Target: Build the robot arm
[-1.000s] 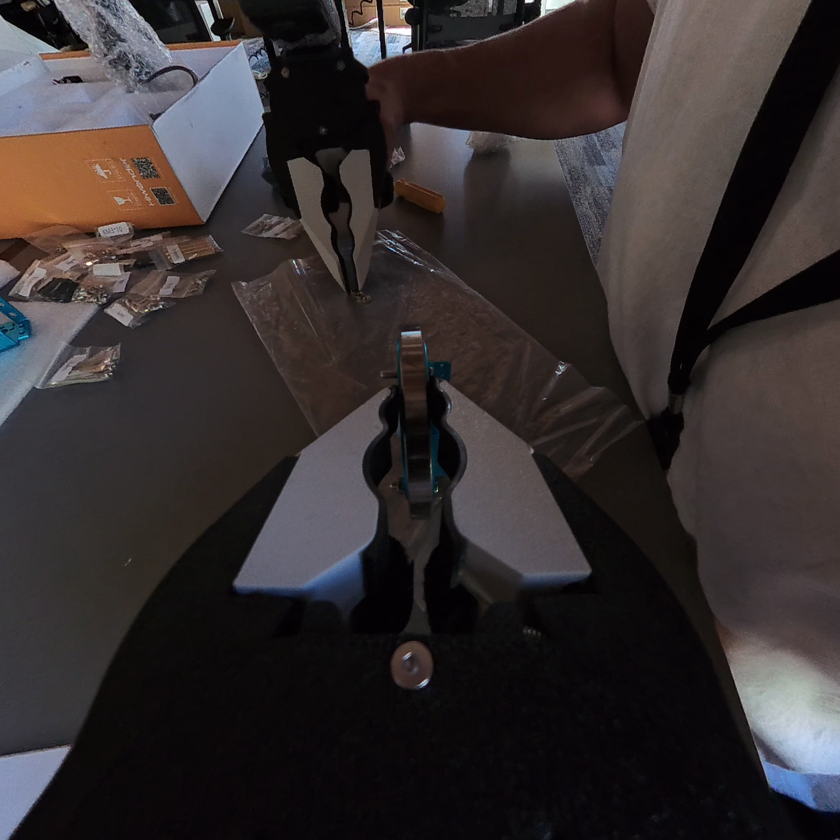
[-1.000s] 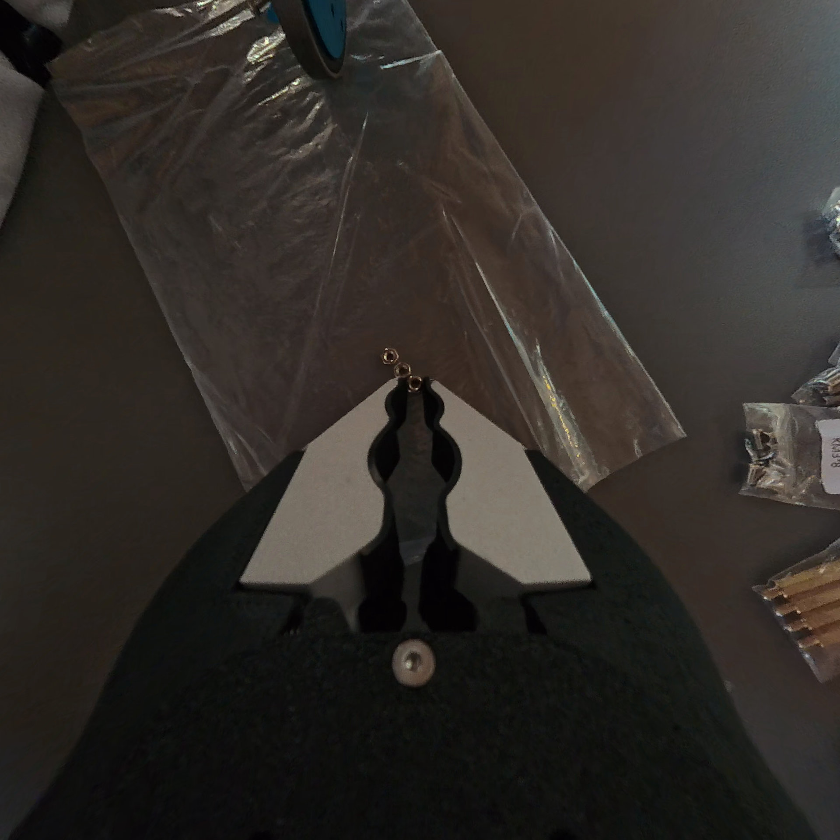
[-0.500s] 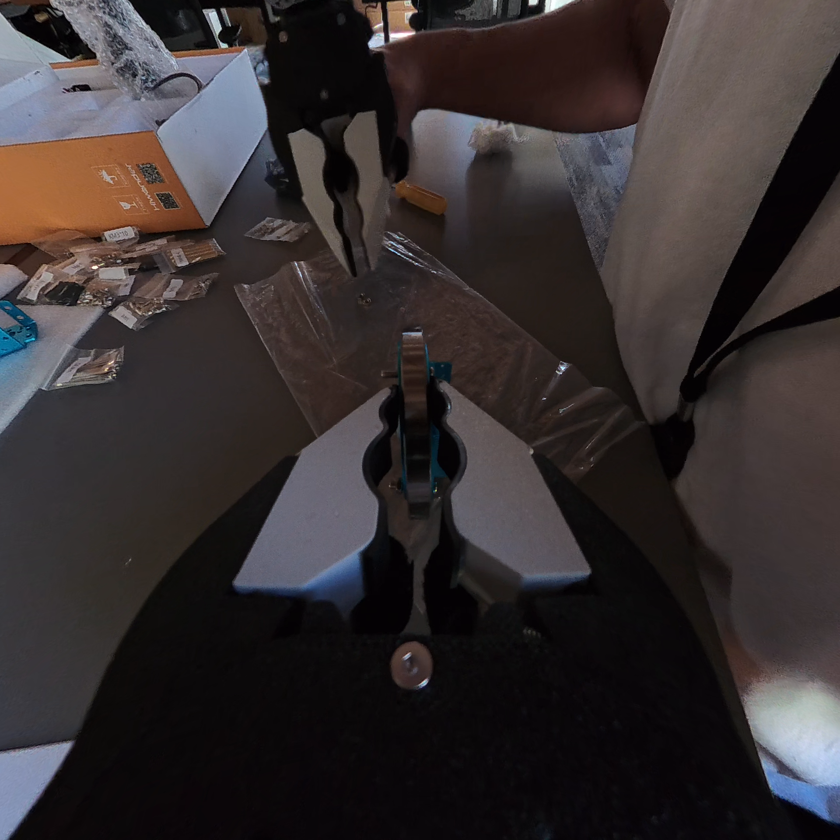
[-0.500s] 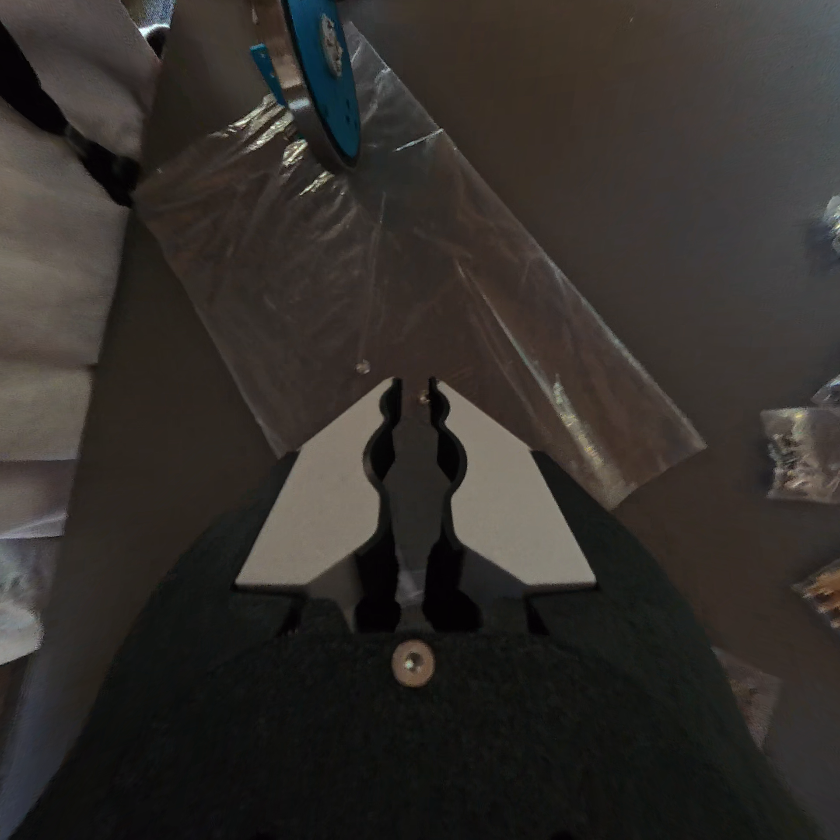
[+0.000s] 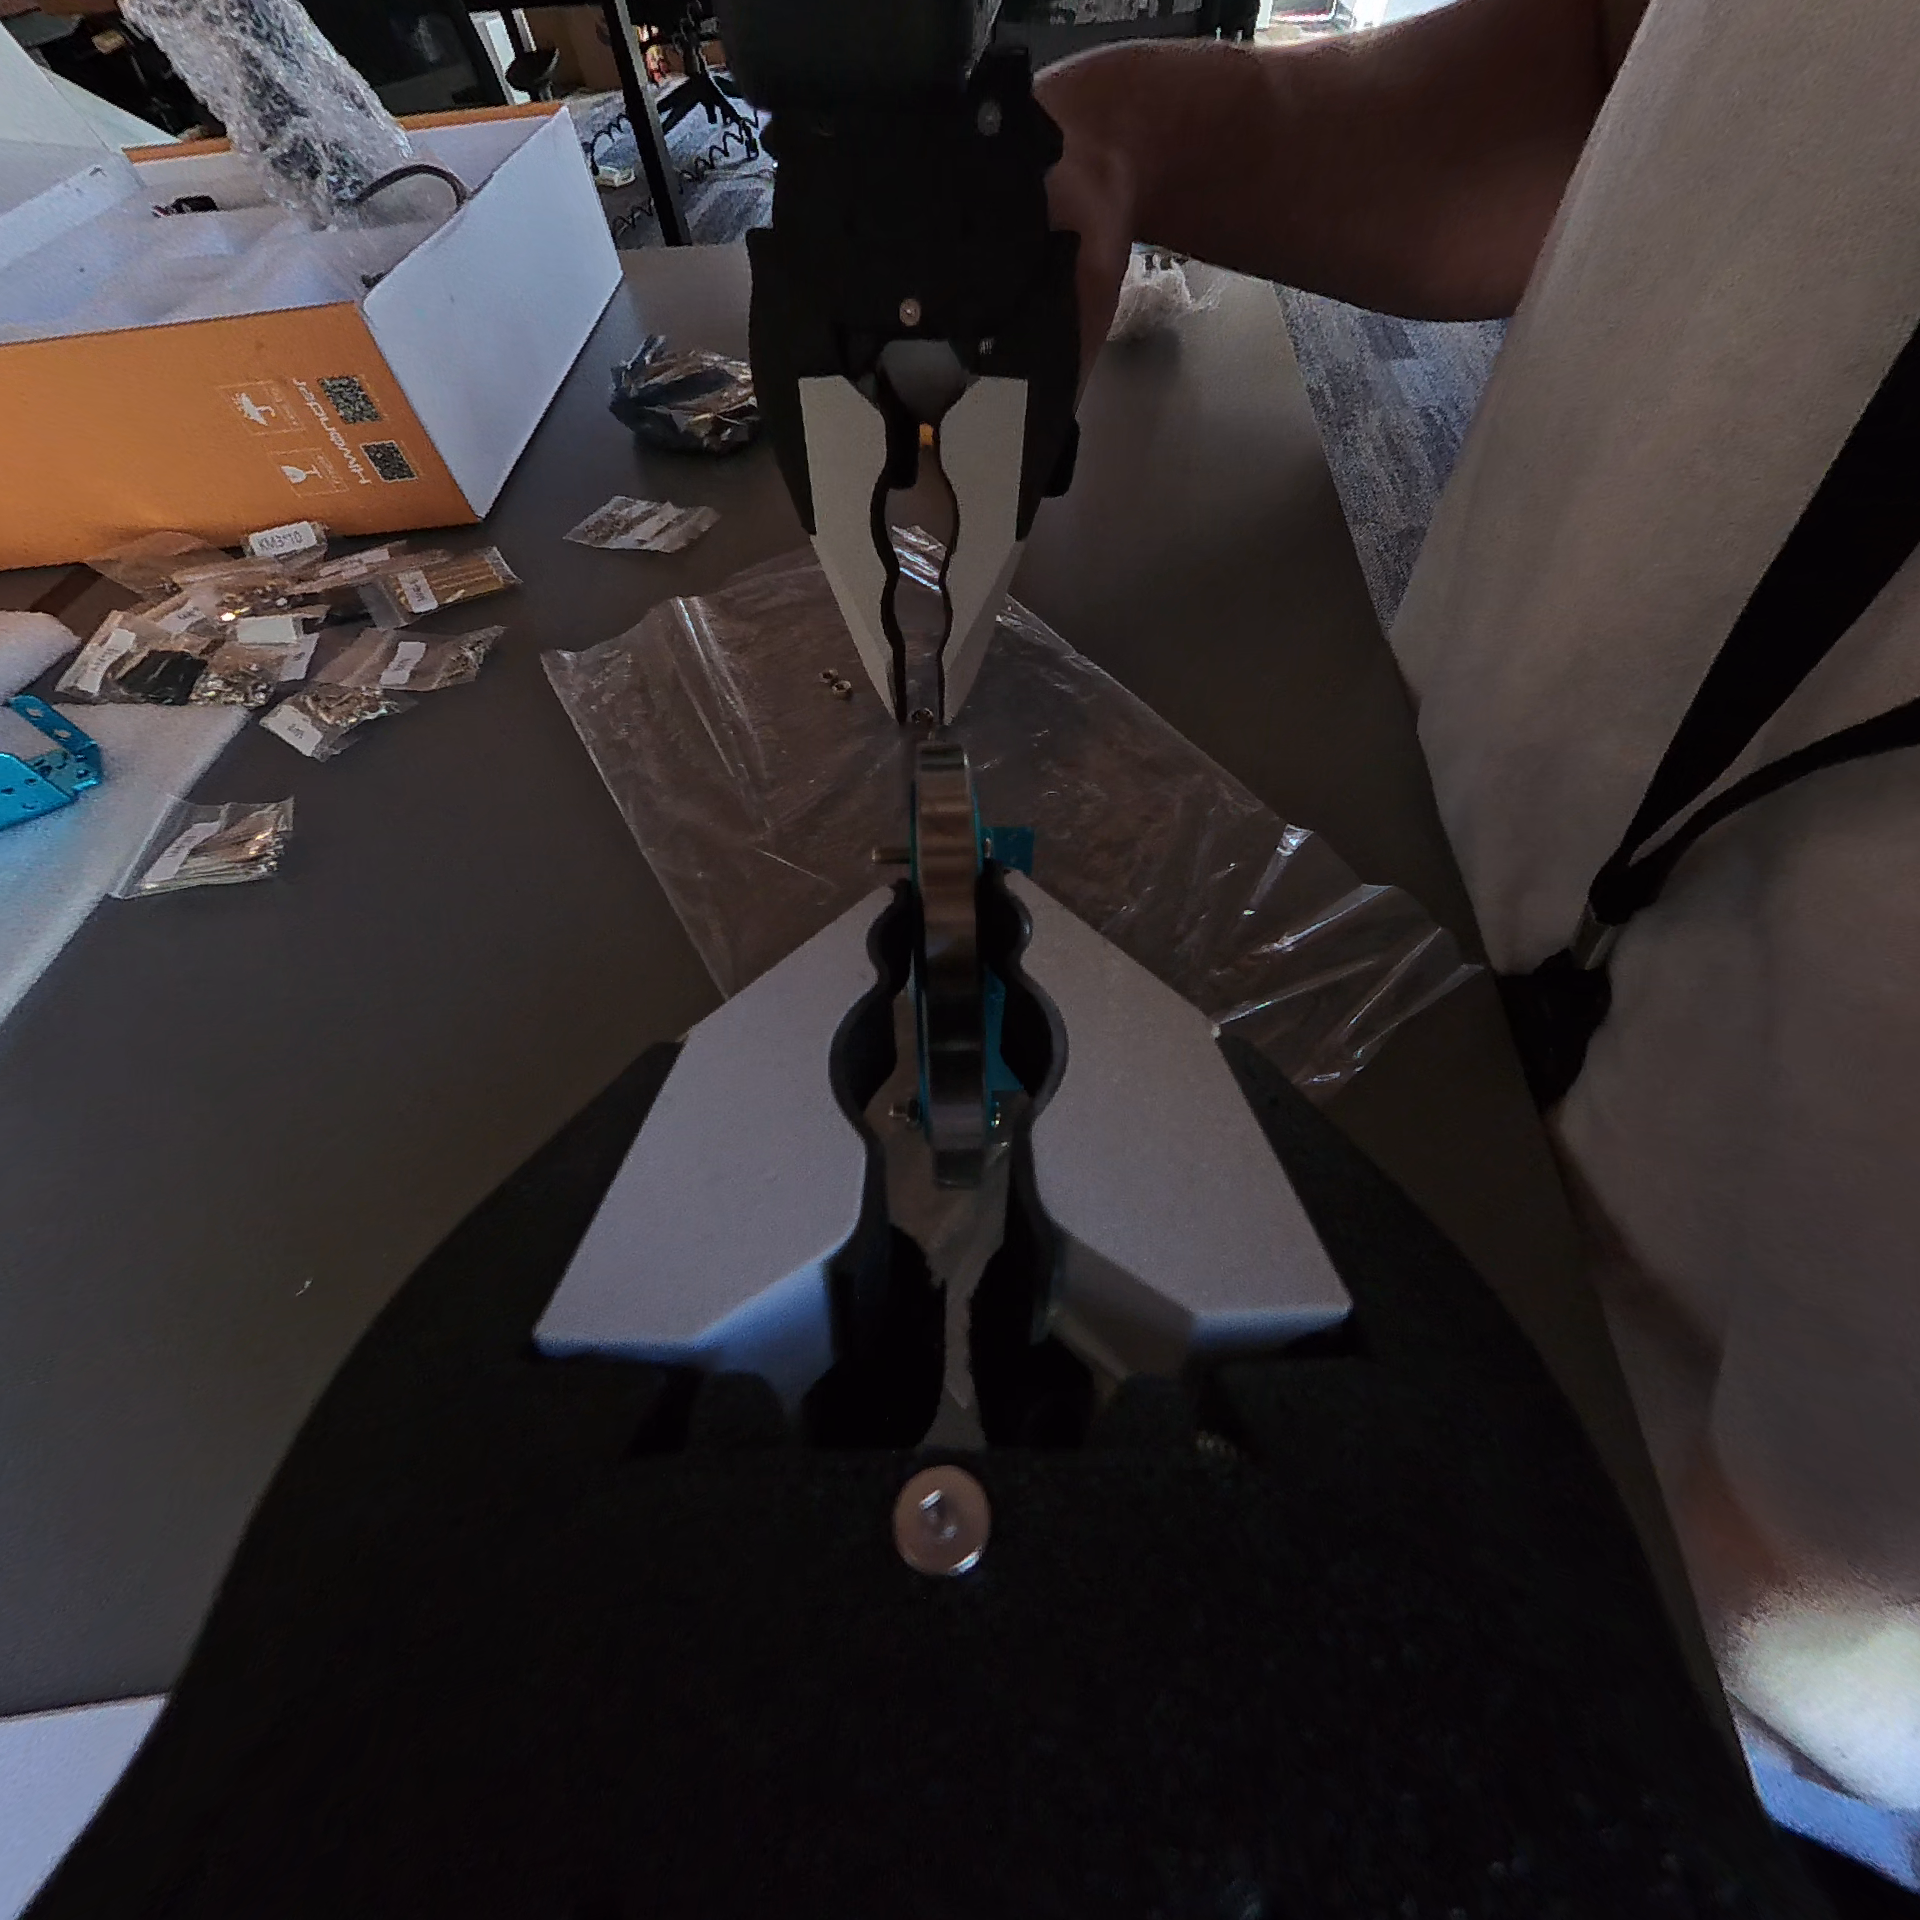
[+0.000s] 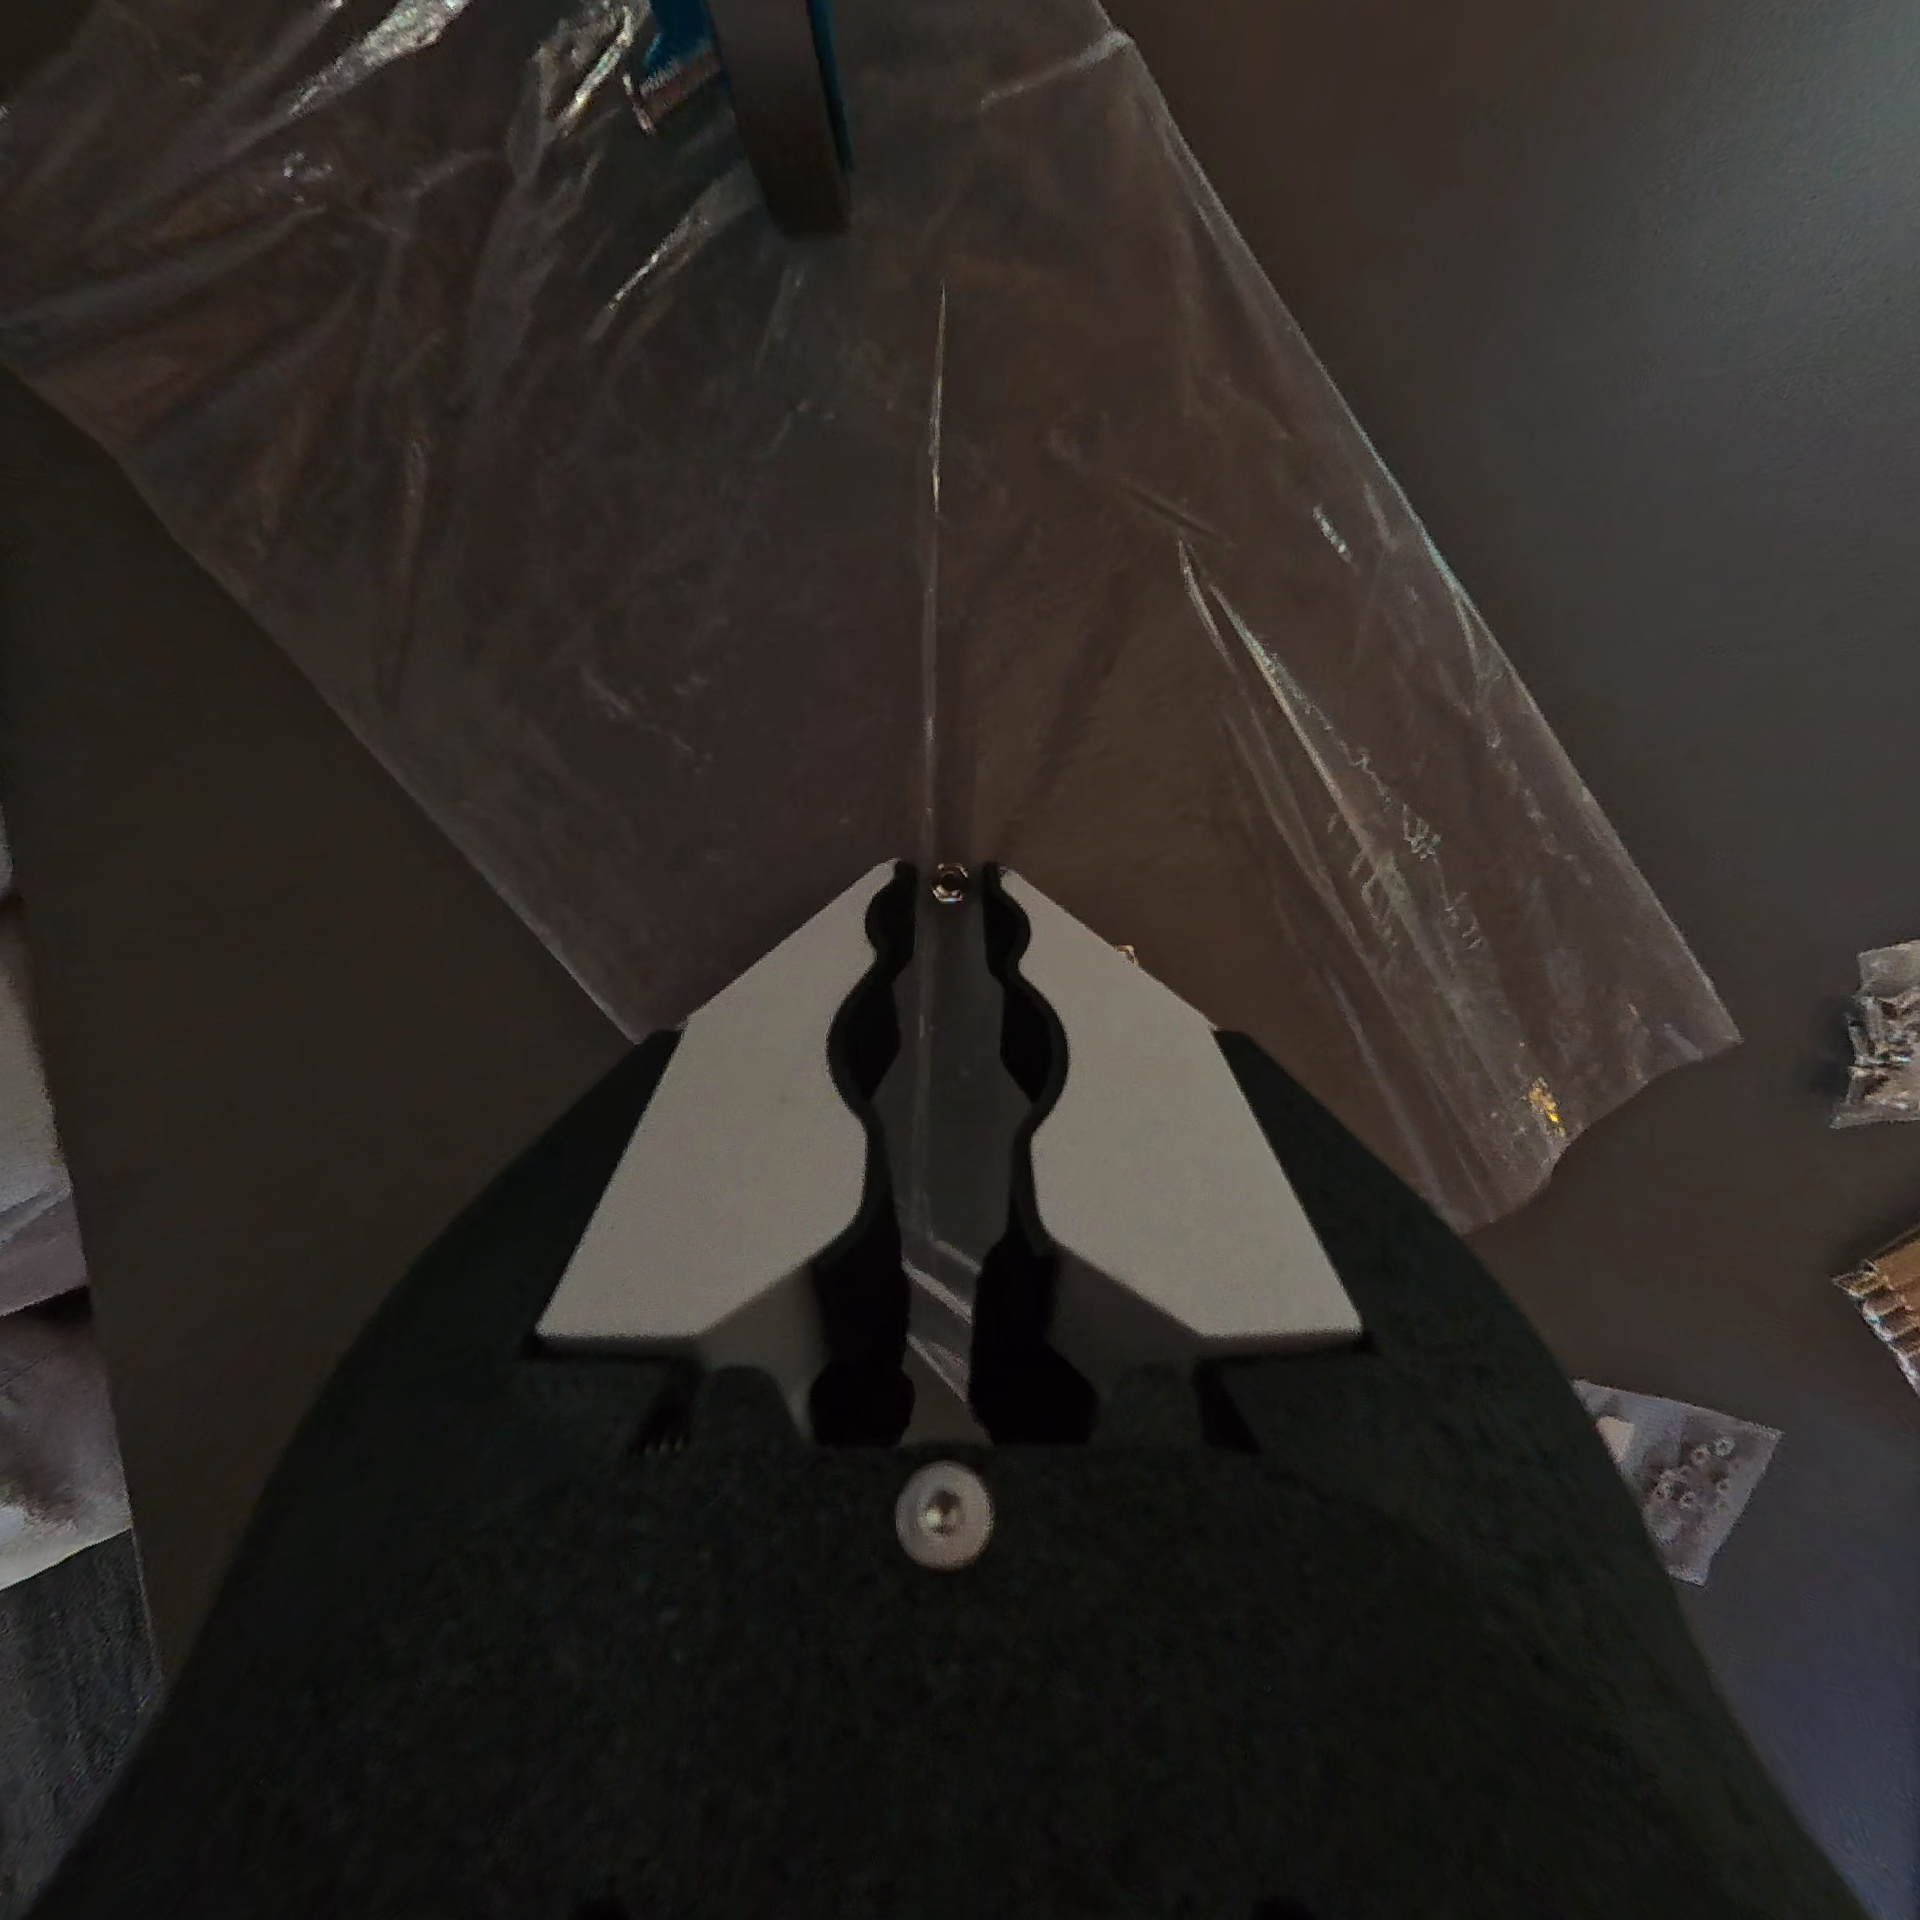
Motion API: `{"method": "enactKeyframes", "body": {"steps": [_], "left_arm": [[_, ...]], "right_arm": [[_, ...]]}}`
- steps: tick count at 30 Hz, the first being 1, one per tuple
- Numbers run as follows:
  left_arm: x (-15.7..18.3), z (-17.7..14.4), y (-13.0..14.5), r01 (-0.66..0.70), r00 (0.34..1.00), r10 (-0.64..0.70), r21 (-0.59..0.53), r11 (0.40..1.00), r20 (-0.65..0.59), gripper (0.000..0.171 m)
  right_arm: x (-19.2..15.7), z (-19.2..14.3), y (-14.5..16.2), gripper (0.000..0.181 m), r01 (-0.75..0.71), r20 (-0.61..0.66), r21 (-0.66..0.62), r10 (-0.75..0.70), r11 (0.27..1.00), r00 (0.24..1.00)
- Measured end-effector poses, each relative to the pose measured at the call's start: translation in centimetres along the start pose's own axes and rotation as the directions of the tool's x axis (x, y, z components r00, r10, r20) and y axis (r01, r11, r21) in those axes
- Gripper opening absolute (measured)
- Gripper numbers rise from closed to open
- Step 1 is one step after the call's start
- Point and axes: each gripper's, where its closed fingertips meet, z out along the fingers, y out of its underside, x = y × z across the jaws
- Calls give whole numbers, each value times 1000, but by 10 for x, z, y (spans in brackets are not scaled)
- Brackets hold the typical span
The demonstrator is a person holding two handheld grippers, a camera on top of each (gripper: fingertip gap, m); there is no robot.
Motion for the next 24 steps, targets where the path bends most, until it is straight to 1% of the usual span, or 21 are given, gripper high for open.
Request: {"method": "enactKeyframes", "body": {"steps": [2, 4, 5, 8, 11, 13, 18, 24], "left_arm": [[0, 0, 0, 0, 1000, 0, 0, 1000, 2, 13], [0, 0, 0, 2, 1000, -2, 0, 1000, -1, 13], [1, 0, 0, 1, 1000, -1, 0, 1000, -1, 13], [1, 0, 0, -2, 1000, 2, -2, 1000, -4, 13], [1, 0, 0, -4, 1000, 4, -4, 1000, -2, 13], [1, 0, 1, -5, 1000, 5, -4, 1000, 0, 13], [1, -1, 1, 0, 1000, 0, -2, 1000, 0, 13], [2, -1, 1, 2, 1000, -2, 1, 1000, -1, 13]], "right_arm": [[0, -1, 2, 11, -2, -12, -38, 1, 999, 1000], [-2, -1, -2, 10, -11, -15, -44, 10, 999, 1000], [-2, 0, -1, 6, -20, -17, -56, 19, 998, 1000], [-1, 1, -1, 6, -50, -35, -76, 48, 996, 998], [-2, -2, 0, 12, -29, -71, -111, 21, 993, 997], [-3, -7, -4, 11, -47, -71, -87, 41, 995, 997], [-1, -5, 3, 12, -105, -54, -99, 100, 990, 994], [-2, 0, 2, 10, -120, -55, -95, 115, 988, 992]]}}
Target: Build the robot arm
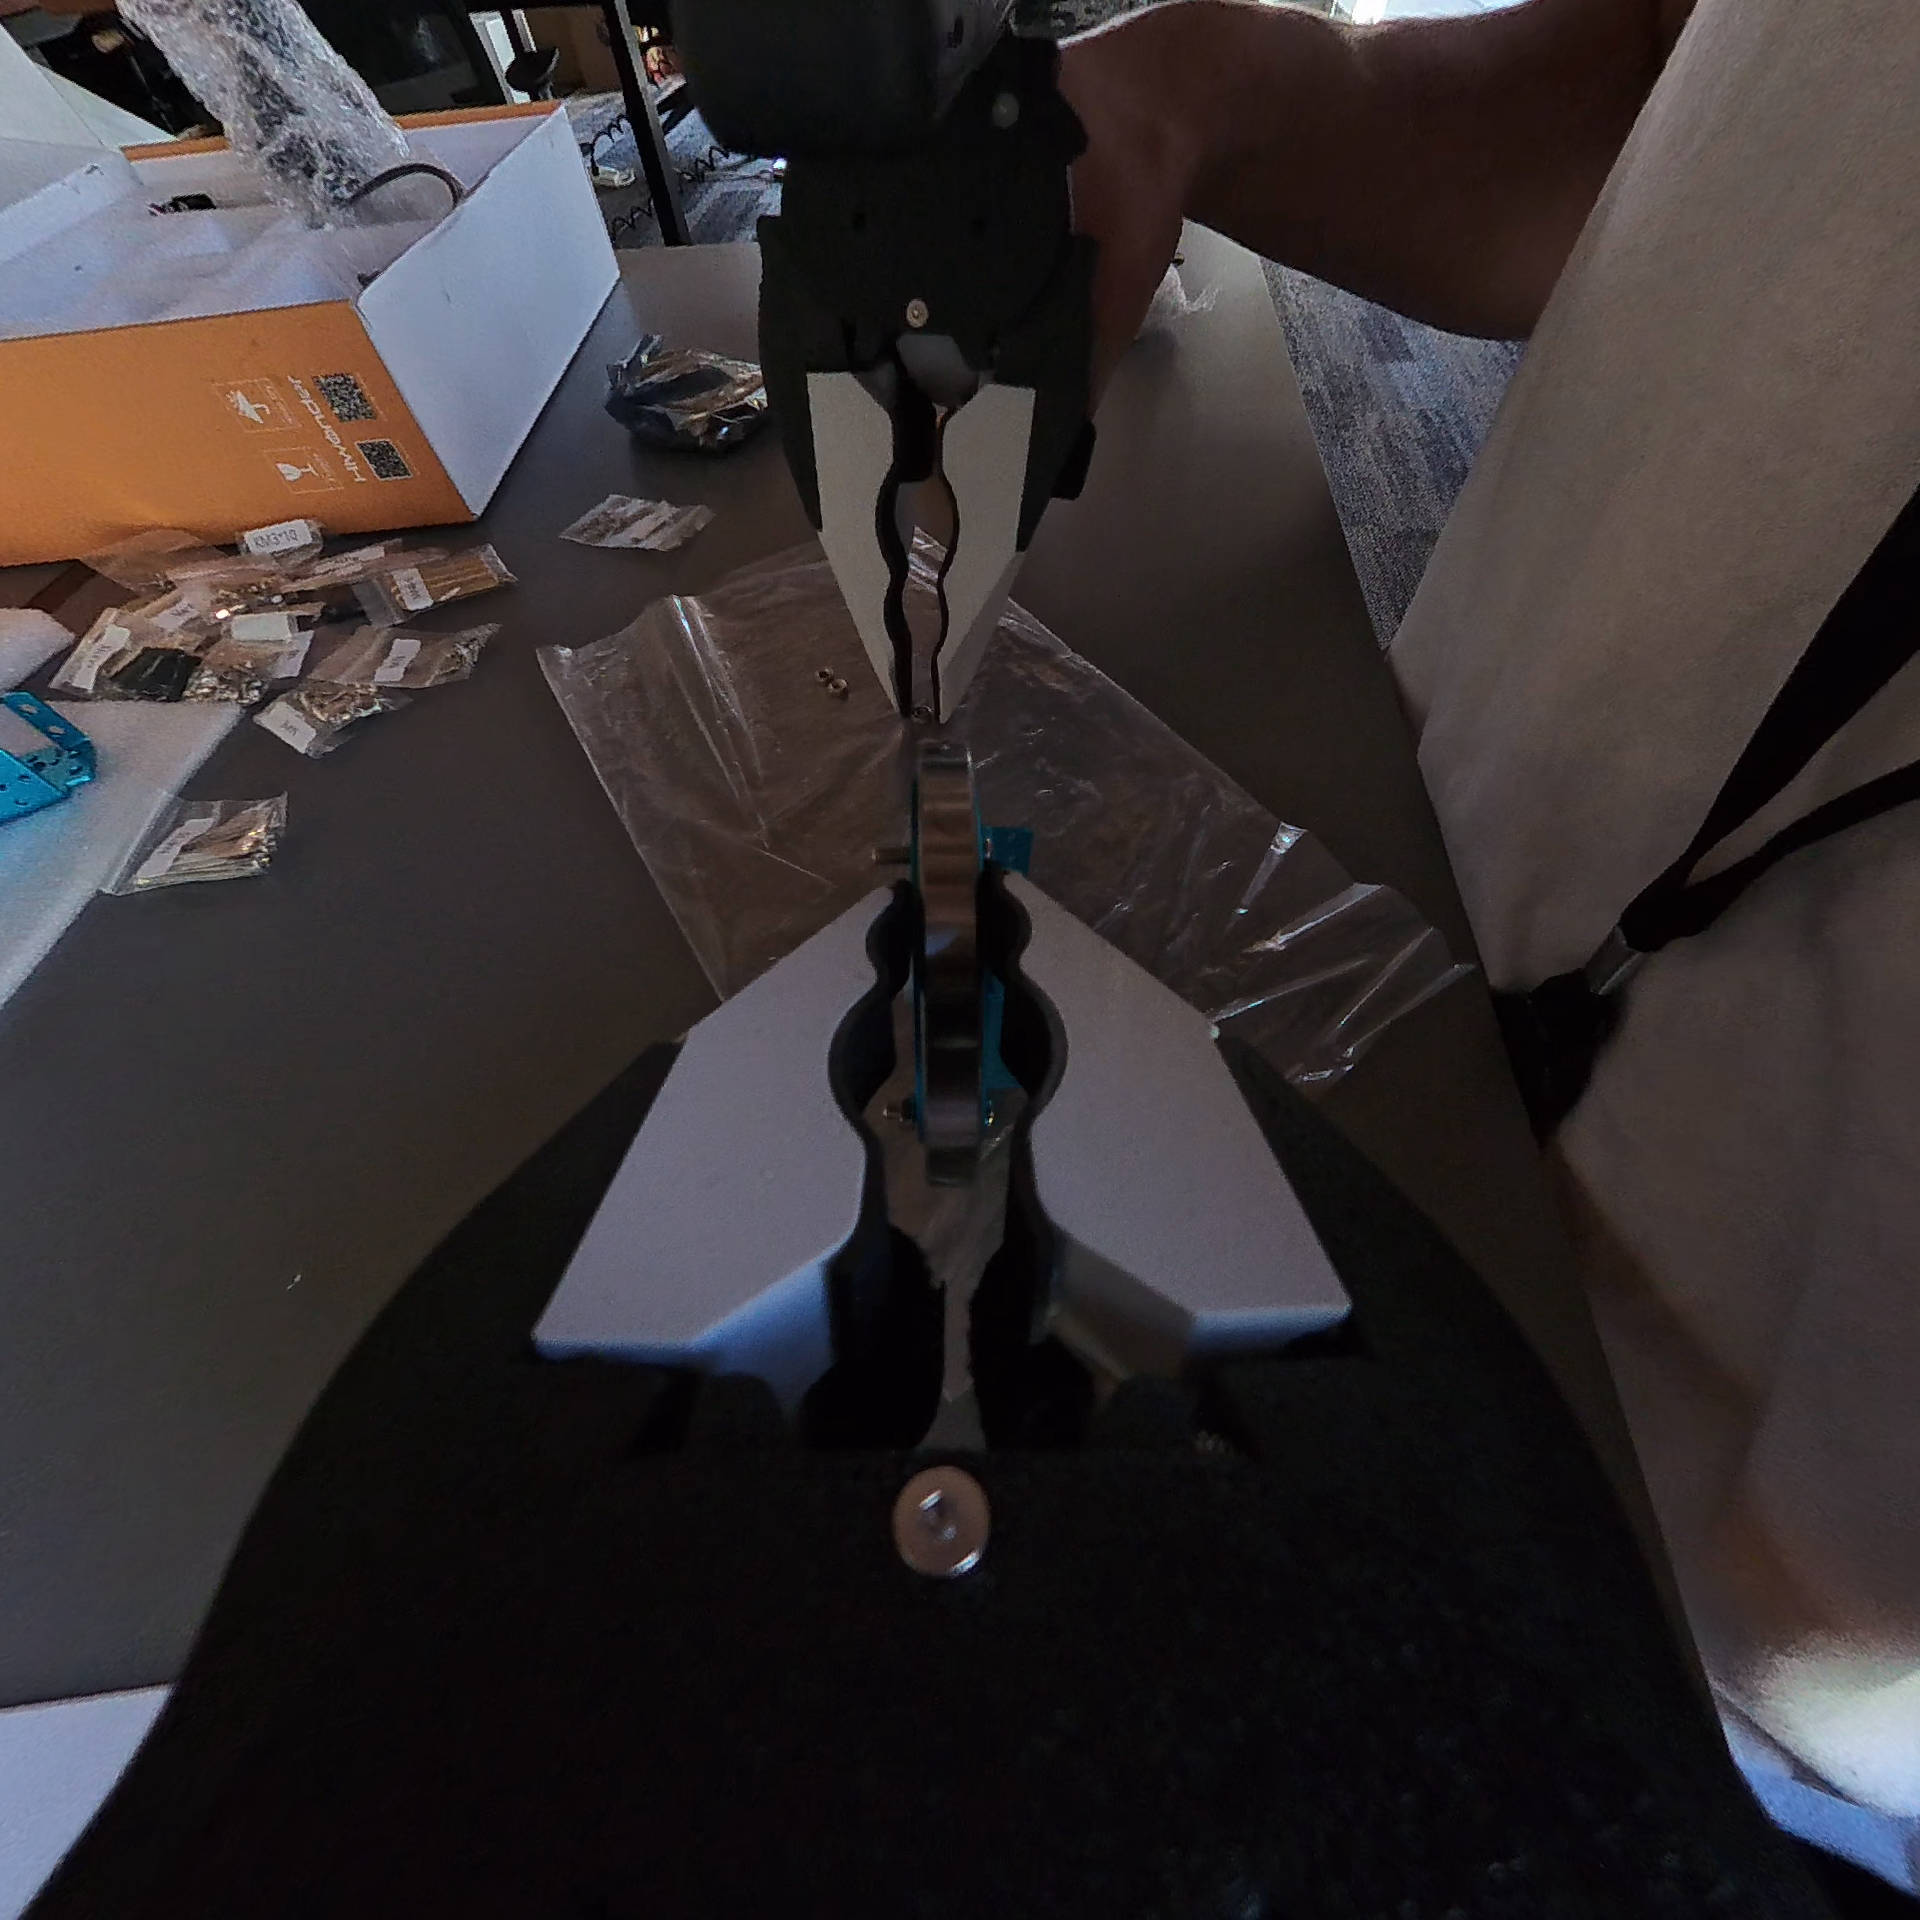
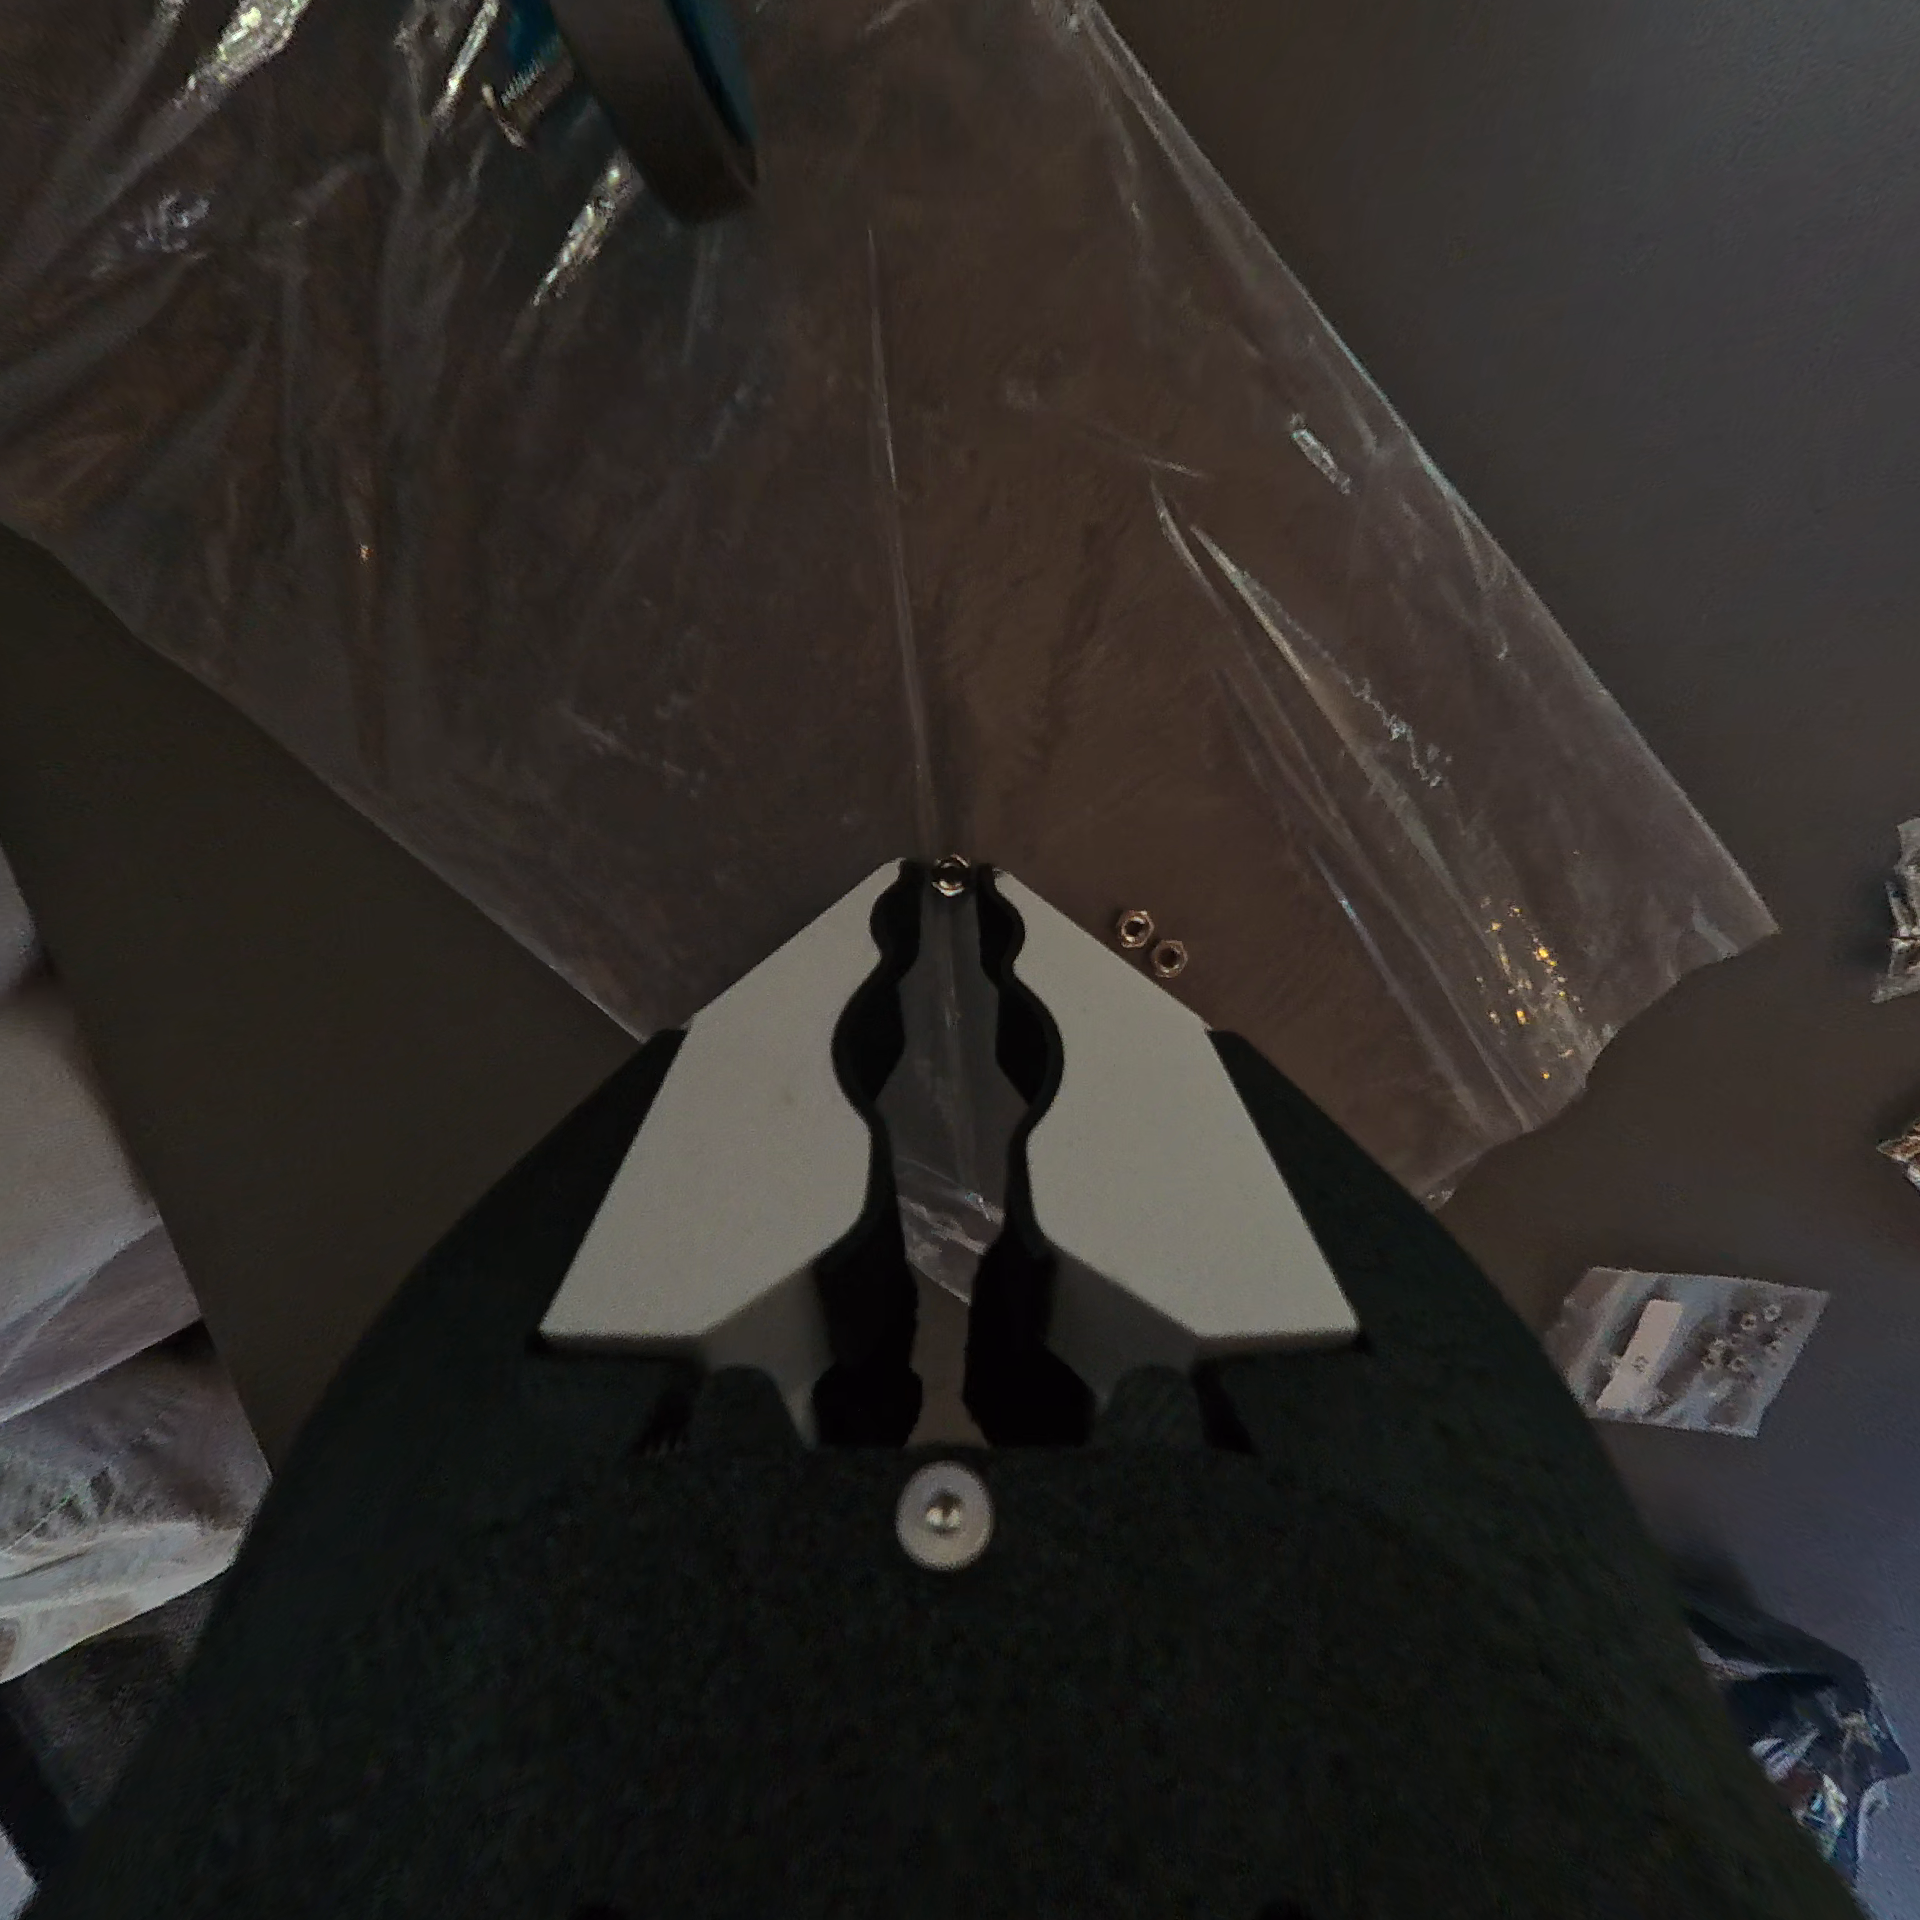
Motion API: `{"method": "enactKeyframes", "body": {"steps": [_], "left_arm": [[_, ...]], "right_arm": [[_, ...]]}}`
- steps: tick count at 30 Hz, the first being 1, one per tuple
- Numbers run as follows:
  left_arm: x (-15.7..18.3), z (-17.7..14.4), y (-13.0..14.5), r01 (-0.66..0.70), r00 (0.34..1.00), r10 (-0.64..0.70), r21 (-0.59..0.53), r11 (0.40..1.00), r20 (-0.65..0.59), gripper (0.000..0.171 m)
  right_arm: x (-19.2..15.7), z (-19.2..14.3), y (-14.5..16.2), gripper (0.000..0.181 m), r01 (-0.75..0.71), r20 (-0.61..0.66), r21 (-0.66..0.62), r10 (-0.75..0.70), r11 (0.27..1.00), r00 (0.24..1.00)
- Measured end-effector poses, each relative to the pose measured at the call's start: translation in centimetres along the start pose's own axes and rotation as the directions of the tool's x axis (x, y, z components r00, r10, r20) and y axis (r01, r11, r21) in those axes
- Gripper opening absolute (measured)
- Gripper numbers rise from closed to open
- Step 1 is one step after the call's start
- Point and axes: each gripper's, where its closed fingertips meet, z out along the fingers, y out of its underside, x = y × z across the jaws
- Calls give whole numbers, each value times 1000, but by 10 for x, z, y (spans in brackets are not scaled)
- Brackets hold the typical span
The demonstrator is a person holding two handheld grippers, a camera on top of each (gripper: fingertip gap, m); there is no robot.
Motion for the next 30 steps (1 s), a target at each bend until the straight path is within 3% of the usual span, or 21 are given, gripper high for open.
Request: {"method": "enactKeyframes", "body": {"steps": [10, 13, 16, 18, 20, 24, 26, 30], "left_arm": [[1, 1, 0, -17, 1000, 17, -5, 1000, -6, 13], [3, 1, 0, -32, 999, 32, -8, 999, -9, 13], [5, 1, 0, -47, 999, 47, -11, 999, -12, 13], [6, 1, 0, -55, 998, 55, -10, 998, -13, 13], [7, 1, 0, -62, 998, 61, -8, 998, -13, 13], [7, 1, 0, -58, 998, 58, -4, 998, -11, 13], [7, 2, -1, -55, 998, 54, -4, 999, -13, 13], [5, 3, -1, -49, 999, 49, -7, 999, -14, 13]], "right_arm": [[-2, -1, -3, 6, 29, 20, 12, -29, 1000, 999], [-2, -10, -17, 6, 32, 88, 103, -41, 994, 995], [-2, -24, -53, 6, 43, 225, 290, -112, 956, 968], [-8, -33, -88, 6, -3, 381, 419, -173, 908, 908], [-17, -38, -115, 5, -60, 556, 472, -244, 880, 794], [-27, -40, -139, 5, -133, 800, 417, -294, 899, 522], [-26, -43, -147, 5, -151, 857, 377, -282, 914, 432], [-36, -41, -150, 5, -58, 904, 283, -246, 957, 350]]}}
